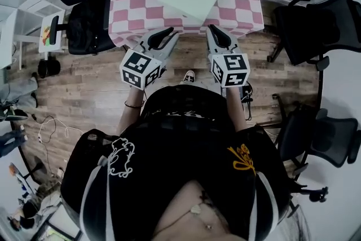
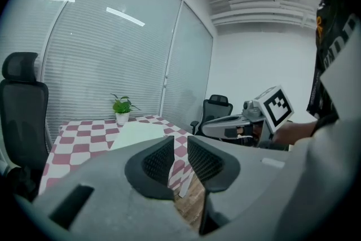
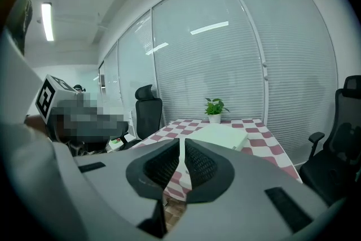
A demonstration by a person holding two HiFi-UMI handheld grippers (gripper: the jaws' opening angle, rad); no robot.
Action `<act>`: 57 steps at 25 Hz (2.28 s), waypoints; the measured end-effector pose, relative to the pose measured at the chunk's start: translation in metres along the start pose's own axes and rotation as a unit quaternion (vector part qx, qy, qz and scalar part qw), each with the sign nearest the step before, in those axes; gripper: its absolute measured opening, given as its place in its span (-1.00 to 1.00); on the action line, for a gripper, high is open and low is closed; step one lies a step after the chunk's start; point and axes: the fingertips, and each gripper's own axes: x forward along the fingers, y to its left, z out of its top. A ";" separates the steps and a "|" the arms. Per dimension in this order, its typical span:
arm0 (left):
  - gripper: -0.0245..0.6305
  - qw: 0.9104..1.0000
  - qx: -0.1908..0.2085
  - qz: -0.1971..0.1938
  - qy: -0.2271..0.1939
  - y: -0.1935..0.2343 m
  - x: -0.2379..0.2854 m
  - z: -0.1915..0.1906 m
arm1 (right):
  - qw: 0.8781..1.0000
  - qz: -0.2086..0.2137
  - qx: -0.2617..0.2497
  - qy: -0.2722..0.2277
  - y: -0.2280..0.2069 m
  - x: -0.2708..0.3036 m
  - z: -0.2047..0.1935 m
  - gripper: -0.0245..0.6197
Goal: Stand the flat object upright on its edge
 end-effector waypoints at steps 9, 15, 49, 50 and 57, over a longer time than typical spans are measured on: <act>-0.67 1.000 0.000 0.018 0.018 0.004 0.027 0.002 | 1.000 0.010 0.022 0.011 -0.032 0.013 -0.011 -0.82; -0.67 0.999 -0.010 0.038 0.031 0.015 0.027 -0.004 | 0.999 0.018 0.037 0.021 -0.036 0.019 -0.020 -0.82; -0.66 0.992 0.007 -0.033 0.124 0.219 0.168 -0.002 | 0.981 -0.036 0.183 0.061 -0.151 0.148 -0.023 -0.81; -0.65 0.991 0.005 -0.038 0.131 0.225 0.173 -0.005 | 0.980 -0.036 0.186 0.066 -0.154 0.153 -0.025 -0.81; -0.17 0.975 -0.029 -0.087 0.203 0.252 0.213 -0.041 | 0.953 -0.039 0.288 0.082 -0.181 0.183 -0.052 -0.36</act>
